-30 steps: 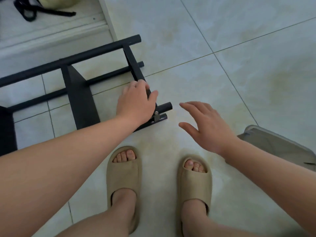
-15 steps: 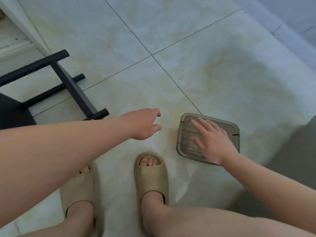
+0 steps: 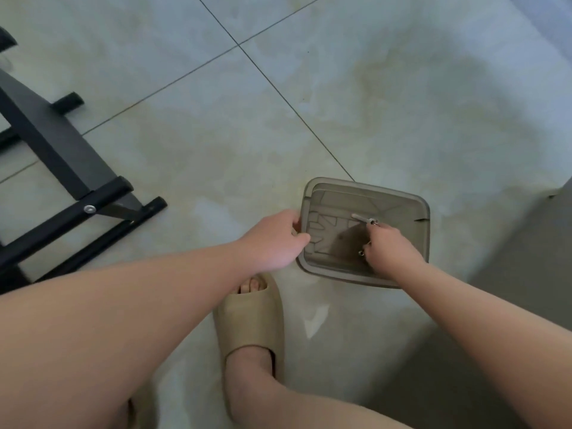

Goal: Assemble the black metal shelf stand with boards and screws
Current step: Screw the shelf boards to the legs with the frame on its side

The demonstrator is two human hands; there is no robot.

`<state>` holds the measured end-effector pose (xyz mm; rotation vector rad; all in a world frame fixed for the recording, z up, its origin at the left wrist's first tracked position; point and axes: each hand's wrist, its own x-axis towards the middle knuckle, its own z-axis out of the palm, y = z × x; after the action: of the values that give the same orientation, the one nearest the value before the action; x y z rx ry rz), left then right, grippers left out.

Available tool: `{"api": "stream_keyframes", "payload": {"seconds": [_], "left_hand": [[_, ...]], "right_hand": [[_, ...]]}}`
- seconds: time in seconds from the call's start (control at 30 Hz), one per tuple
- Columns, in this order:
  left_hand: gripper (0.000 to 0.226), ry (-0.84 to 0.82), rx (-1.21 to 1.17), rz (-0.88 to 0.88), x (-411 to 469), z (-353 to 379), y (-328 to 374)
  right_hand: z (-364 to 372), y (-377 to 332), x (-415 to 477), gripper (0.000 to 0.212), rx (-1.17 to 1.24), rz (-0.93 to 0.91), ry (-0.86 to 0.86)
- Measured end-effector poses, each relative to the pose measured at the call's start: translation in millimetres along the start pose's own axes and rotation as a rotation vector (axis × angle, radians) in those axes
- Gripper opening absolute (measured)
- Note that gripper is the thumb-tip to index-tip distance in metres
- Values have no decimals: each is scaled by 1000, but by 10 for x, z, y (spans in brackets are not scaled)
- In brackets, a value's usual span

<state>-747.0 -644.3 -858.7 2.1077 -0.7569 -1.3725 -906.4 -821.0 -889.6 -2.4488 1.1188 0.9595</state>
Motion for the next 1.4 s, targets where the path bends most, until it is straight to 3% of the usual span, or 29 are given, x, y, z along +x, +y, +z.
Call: {"api": "stream_keyframes", "payload": {"seconds": [0.1,0.23,0.37,0.57,0.8,1.0,1.1,1.4], "left_hand": [[12,-12,18,12,6,-1,12],[11,-24,48,28,24,-20,-14],[12,-28,60,38,28,-23,-24],[13,-30,43,56,32,-36,-56],[14,-10,59,59,30,-126,-122],[17,4,55,68,24,-134,-147],[16,4,60,59,26,-128,-154],[17,8,41,38,37,-154,-154]], "right_hand": [[54,4,107,37,38,74,30],[91,-39,236,19,26,162,73],[101,-64,348,13,41,189,97],[128,-31,407,15,68,130,132],[98,-37,333,19,113,-36,1],[127,1,259,17,-325,-252,-185],[123,-13,269,28,-472,-312,-150],[207,15,225,22,-757,-599,-84]]}}
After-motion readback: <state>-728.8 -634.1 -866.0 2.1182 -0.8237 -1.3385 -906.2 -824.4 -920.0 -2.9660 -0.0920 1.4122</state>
